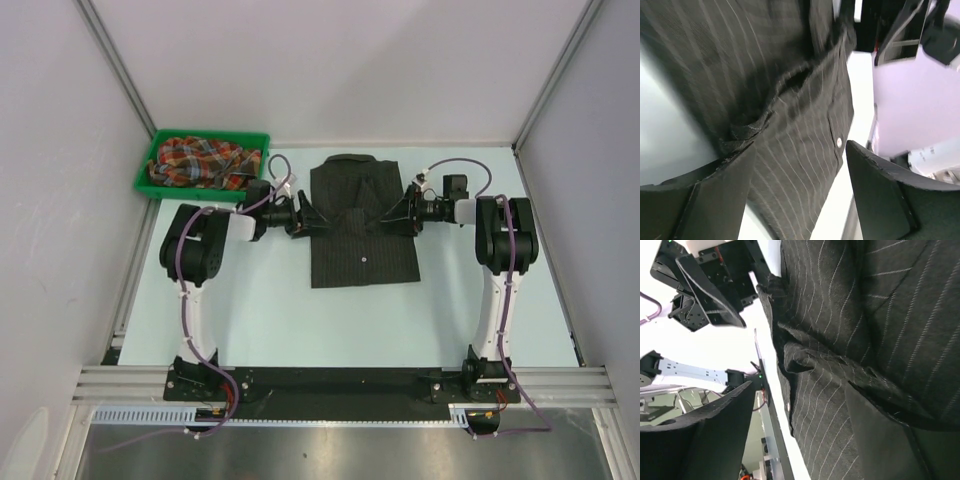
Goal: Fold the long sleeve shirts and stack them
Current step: Fold the shirt
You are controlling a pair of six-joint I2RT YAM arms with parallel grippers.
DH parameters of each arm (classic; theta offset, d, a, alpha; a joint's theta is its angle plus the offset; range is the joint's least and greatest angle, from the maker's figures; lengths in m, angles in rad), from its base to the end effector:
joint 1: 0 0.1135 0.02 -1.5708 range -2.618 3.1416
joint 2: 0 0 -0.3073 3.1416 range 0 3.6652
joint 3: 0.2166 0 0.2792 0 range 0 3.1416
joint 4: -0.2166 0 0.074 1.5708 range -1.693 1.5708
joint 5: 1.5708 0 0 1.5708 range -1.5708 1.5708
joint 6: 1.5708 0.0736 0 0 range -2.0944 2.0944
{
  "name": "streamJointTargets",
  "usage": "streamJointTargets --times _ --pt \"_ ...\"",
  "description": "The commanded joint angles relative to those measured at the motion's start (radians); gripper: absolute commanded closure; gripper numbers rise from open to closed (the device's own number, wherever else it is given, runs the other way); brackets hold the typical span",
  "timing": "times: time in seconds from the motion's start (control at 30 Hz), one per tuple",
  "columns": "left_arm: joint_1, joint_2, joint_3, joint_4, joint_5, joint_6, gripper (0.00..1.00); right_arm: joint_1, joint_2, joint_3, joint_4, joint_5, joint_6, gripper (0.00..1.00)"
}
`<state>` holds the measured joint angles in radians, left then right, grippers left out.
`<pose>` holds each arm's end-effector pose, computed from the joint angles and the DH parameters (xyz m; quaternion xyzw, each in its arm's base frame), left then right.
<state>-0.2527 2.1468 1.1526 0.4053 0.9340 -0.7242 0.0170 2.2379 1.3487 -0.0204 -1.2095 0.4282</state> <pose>0.4541 -0.1784 0.1099 0.0225 0.8152 -0.5482 0.1854 0.4887 0.0772 0.1020 -0.0218 0.7994 0.5834 0.1417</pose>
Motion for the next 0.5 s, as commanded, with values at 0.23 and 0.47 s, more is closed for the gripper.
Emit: streamJointTargets --times 0.23,0.47 --pt "-0.029 -0.431 0.045 -0.624 -0.145 0.829 0.21 0.032 -0.342 -0.098 -0.163 0.077 -0.219 0.42" --pt "-0.312 -0.680 -0.175 -0.683 -0.578 1.255 0.25 0.150 -0.263 -0.034 -0.220 0.203 -0.283 0.80"
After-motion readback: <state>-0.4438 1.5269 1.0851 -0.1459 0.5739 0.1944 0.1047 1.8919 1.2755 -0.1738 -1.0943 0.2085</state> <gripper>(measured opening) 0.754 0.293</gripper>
